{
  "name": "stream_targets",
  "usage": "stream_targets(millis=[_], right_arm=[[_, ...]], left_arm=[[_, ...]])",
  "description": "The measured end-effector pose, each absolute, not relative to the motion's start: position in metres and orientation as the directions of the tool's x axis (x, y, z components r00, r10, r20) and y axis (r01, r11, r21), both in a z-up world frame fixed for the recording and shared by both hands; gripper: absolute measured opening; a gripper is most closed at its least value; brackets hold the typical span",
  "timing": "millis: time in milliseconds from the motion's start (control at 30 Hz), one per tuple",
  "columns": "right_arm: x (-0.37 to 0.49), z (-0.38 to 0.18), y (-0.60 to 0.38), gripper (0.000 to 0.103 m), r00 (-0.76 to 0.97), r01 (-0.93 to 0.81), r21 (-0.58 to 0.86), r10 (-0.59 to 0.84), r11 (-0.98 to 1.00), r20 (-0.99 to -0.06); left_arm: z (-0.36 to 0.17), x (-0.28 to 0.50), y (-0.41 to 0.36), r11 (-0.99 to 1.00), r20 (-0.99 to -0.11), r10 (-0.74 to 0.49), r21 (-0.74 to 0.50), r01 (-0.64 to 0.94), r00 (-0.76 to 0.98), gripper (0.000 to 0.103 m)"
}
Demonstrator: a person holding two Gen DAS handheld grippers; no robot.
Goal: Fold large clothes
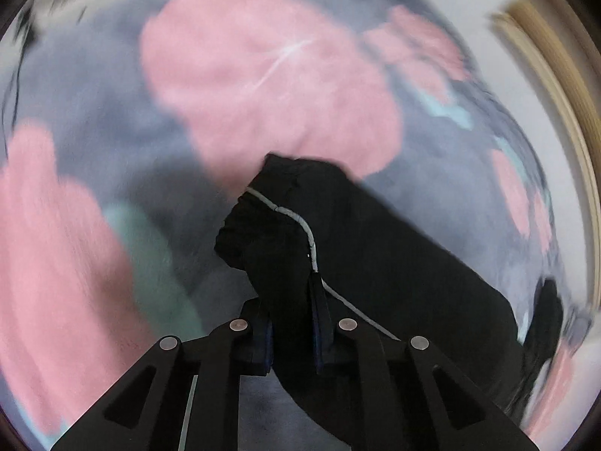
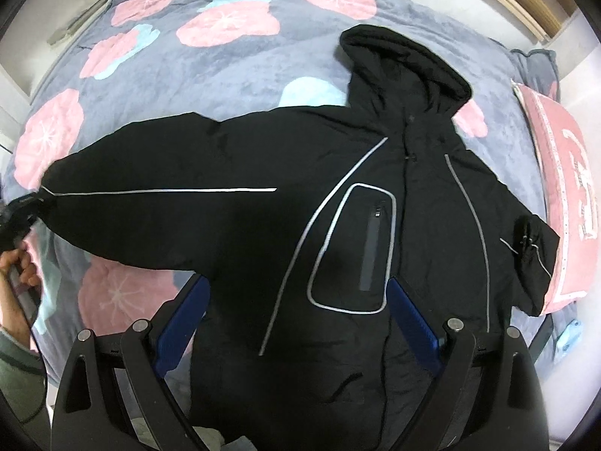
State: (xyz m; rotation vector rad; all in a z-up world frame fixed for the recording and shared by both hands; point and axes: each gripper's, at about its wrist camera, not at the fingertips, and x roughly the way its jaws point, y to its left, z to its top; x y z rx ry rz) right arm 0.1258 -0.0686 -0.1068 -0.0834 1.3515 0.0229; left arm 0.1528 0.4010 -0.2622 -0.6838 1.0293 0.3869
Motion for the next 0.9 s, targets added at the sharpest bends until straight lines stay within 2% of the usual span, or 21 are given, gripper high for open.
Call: stream_targets(millis=[100, 200, 333, 467, 667, 900], right_arm=[[0.123, -0.105, -0.083, 0.096, 0.226, -0.037, -0.039, -0.030, 0.999, -0.974], [0.120, -0.103, -0.103, 0.096, 0.240, 0.004, -0.024, -0.024, 1.000, -0.970], [0.112, -0.099, -0.132, 0.096, 0.260, 0.059, 0.000, -0.015, 0.998, -0.965], [0.102, -0.097, -0.166, 0.096, 0.276, 0.116, 0.010, -0.022, 0.993, -0.961], [0.082, -0.108, -0.224, 0.096, 0.263, 0.219, 0.034, -0.026, 0.975, -0.964], [0.068, -0.126, -0.291, 0.096, 0.229, 0.298, 0.017, -0.054, 0.955, -0.972]], left_arm=[[-0.202, 0.157, 0.367, 0.844, -0.800, -0.034, -0.344, -0.412, 0.599, 0.015], [-0.154, 0.163, 0.324, 0.903, -0.738, -0.099, -0.348, -0.251, 0.667, 0.014], [-0.105, 0.167, 0.239, 0.933, -0.671, -0.256, -0.360, -0.004, 0.695, 0.014], [-0.083, 0.180, 0.134, 0.906, -0.644, -0.415, -0.361, 0.223, 0.642, 0.014], [-0.099, 0.192, -0.010, 0.826, -0.670, -0.552, -0.362, 0.432, 0.496, 0.014], [-0.175, 0.210, -0.141, 0.788, -0.778, -0.544, -0.345, 0.510, 0.315, 0.014]])
